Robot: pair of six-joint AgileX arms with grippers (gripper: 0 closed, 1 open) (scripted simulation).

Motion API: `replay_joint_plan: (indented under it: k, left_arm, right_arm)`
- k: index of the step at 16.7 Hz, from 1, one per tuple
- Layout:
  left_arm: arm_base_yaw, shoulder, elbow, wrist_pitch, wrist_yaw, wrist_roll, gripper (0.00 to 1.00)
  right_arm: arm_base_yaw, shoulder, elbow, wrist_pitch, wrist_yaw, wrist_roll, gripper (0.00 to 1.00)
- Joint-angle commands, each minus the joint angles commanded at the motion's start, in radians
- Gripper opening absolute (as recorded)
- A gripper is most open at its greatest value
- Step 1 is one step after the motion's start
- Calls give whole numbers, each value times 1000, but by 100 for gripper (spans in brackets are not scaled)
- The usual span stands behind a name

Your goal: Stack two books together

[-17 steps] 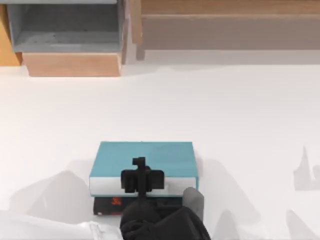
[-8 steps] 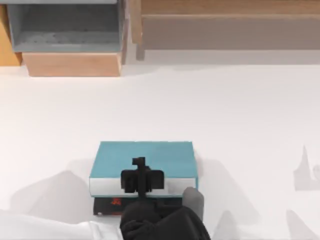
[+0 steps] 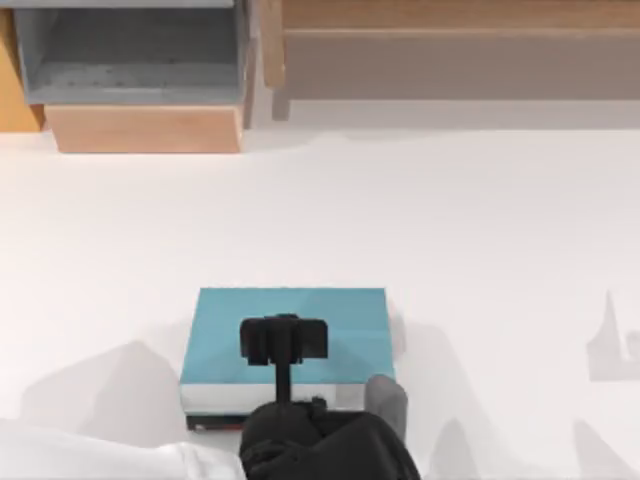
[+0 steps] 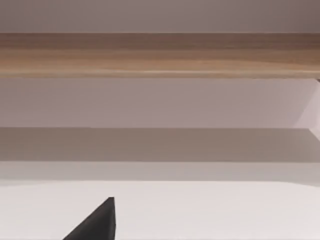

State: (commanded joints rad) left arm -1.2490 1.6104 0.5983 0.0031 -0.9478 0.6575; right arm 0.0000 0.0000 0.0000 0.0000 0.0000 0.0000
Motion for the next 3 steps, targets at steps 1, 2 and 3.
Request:
replay_joint_plan:
  k: [1,2,3]
  left_arm:
    - [0,0,0,0,0,0,100]
    - [0,0,0,0,0,0,100]
    - [0,0,0,0,0,0,100]
  right_arm:
    - [0,0,0,0,0,0,100]
    - [0,0,0,0,0,0,100]
    - [0,0,0,0,0,0,100]
